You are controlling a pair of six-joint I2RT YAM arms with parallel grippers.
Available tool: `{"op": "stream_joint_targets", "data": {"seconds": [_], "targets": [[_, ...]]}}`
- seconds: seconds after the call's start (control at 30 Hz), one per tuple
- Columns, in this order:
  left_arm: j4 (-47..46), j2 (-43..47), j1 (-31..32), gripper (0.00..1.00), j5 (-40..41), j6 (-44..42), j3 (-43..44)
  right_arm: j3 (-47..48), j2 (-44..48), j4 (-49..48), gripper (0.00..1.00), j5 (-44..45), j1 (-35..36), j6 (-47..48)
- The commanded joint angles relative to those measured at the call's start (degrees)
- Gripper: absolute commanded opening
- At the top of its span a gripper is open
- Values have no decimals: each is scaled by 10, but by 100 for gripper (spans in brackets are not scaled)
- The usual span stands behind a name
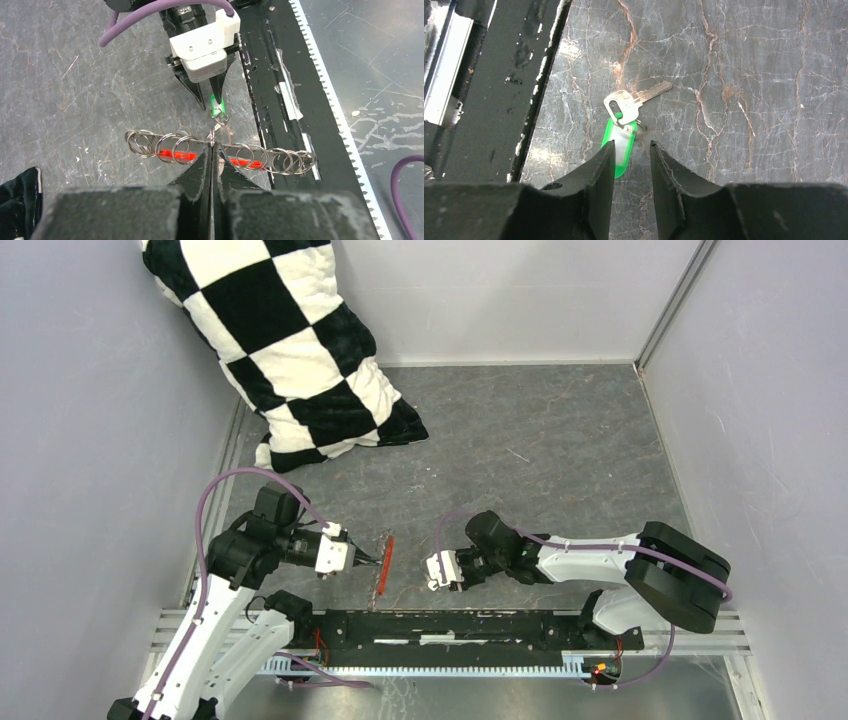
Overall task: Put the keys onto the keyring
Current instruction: Pick up the key from the center of the board.
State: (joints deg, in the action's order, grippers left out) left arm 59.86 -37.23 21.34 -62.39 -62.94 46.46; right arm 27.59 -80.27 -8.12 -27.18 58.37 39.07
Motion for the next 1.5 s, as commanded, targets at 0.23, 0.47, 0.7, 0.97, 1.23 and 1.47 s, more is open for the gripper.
{"op": "stream_joint_targets", "data": {"seconds": [0.23, 0.47, 0.7, 0.97, 1.23, 1.47], "targets": [[-15, -1, -3, 2, -30, -22, 23, 18, 2, -18, 43, 0, 4, 11], [-15, 5, -3, 2, -28, -17, 22, 46, -24, -1, 39, -14, 4, 28], [-16, 5, -3, 2, -26, -15, 25, 49, -32, 8, 36, -24, 4, 34], [-20, 6, -3, 2, -26, -13, 25, 62, -39, 30, 34, -49, 8, 43], [-31, 9, -3, 2, -26, 0, 23, 69, -53, 14, 31, -31, 20, 40], [-34, 14, -2, 2, -24, 5, 22, 75, -49, 12, 14, -21, 20, 39]]}}
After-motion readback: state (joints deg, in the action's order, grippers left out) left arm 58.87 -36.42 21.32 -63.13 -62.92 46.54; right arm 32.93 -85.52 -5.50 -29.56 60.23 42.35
